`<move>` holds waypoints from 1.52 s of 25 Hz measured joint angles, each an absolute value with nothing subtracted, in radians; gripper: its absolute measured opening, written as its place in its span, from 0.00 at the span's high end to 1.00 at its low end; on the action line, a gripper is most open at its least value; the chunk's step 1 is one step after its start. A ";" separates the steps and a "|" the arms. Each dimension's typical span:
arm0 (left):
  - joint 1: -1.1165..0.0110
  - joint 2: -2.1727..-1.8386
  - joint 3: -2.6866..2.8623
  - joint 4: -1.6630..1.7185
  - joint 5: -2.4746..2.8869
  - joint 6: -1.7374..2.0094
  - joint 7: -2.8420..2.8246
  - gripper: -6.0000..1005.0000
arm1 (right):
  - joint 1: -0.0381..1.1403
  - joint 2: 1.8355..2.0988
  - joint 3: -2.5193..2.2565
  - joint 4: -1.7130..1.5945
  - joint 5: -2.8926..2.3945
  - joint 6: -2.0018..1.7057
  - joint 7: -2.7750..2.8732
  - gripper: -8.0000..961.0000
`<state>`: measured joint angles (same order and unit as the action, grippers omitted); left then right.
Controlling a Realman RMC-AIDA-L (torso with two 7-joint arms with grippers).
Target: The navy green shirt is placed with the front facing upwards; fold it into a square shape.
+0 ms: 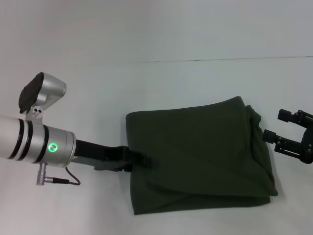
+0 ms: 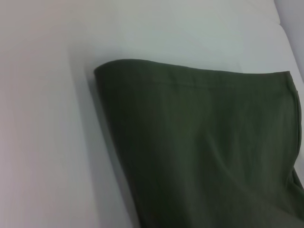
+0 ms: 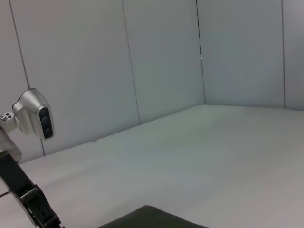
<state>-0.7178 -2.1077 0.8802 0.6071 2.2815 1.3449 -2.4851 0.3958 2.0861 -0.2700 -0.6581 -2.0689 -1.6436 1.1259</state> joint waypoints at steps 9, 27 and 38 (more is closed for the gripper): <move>-0.738 -2.110 0.914 0.580 2.281 1.325 -2.483 0.35 | 0.394 2.086 -0.270 -0.660 -2.071 -1.644 1.130 0.15; -0.743 -2.111 0.940 0.595 2.281 1.324 -2.462 0.86 | 0.386 2.086 -0.270 -0.659 -2.068 -1.652 1.133 0.15; -0.629 -2.085 0.918 0.779 2.281 1.369 -2.456 0.86 | 0.395 2.089 -0.270 -0.646 -2.068 -1.635 1.126 0.15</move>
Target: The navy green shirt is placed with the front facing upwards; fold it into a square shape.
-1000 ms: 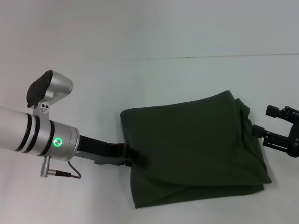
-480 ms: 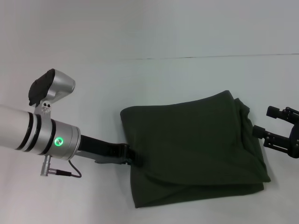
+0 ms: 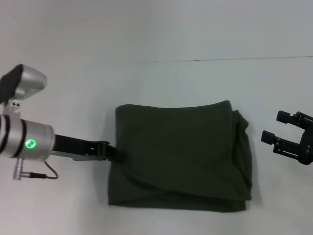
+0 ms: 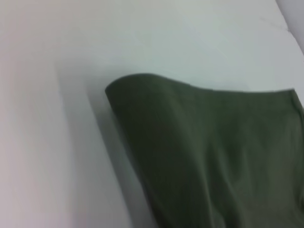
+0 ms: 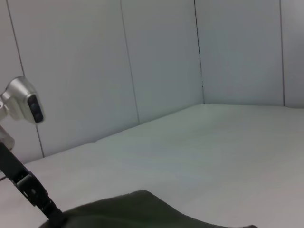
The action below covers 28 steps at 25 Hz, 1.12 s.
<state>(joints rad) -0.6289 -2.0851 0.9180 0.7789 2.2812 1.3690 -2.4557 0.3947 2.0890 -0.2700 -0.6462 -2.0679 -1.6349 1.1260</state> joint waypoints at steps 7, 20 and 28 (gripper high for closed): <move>-0.600 -2.075 0.837 0.806 2.342 1.378 -2.434 0.86 | 0.411 2.089 -0.270 -0.618 -2.067 -1.615 1.125 0.15; -0.551 -2.077 0.699 0.859 2.353 1.468 -2.358 0.85 | 0.473 2.089 -0.308 -0.563 -2.069 -1.547 1.123 0.15; -0.551 -2.079 0.670 0.844 2.350 1.504 -2.322 0.83 | 0.532 2.092 -0.365 -0.518 -2.068 -1.479 1.115 0.15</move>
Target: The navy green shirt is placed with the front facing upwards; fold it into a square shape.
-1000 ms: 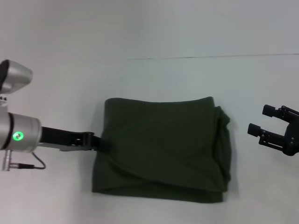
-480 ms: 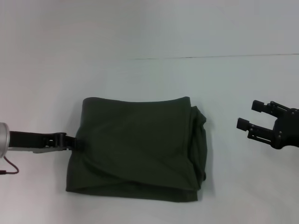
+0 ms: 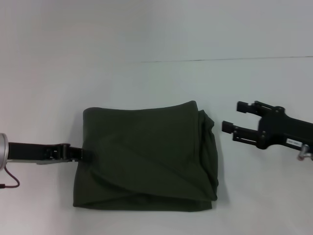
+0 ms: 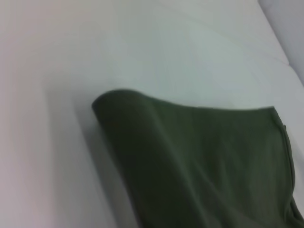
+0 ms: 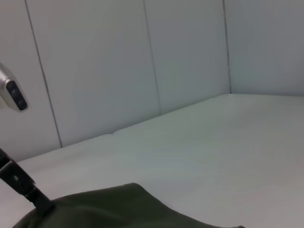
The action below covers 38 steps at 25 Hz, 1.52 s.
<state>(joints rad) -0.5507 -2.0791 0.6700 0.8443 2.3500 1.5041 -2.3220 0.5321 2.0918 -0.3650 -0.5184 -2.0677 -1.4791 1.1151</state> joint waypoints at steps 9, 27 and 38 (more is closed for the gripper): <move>-0.546 -2.076 0.527 0.864 2.300 1.504 -2.216 0.65 | 0.613 2.095 -0.427 -0.423 -2.067 -1.400 1.073 0.15; -0.503 -2.088 0.485 0.828 1.960 1.513 -1.938 0.08 | 0.710 2.098 -0.480 -0.202 -2.069 -1.058 1.098 0.17; -0.508 -2.096 0.485 0.809 1.958 1.521 -1.905 0.08 | 0.688 2.096 -0.465 -0.225 -2.054 -1.057 1.107 0.21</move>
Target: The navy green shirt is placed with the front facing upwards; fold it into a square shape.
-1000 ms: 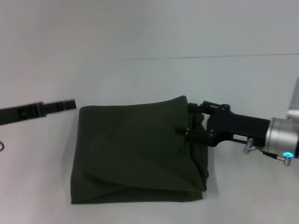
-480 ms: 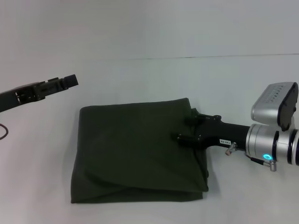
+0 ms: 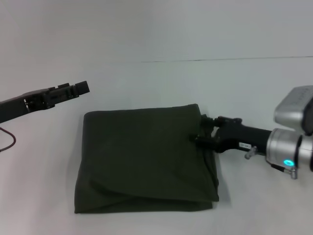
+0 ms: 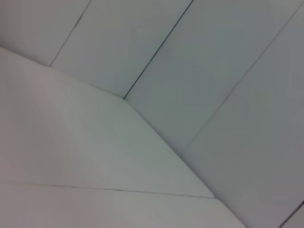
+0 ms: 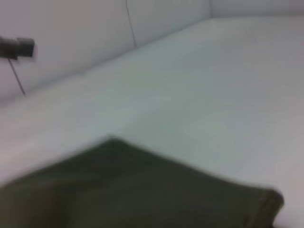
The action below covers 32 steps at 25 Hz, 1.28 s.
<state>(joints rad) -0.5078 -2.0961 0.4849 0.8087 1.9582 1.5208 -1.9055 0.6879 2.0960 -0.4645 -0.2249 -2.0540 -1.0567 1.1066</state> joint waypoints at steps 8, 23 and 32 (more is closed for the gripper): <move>-0.502 -2.104 0.483 0.800 1.957 1.529 -1.894 0.08 | 0.564 2.092 -0.514 -0.372 -1.976 -1.389 1.065 0.20; -0.508 -2.123 0.485 0.799 1.957 1.532 -1.869 0.08 | 0.528 2.099 -0.680 -0.308 -1.977 -1.327 0.963 0.20; -0.506 -2.128 0.485 0.787 1.941 1.534 -1.846 0.08 | 0.514 2.097 -0.687 -0.277 -1.967 -1.266 0.925 0.19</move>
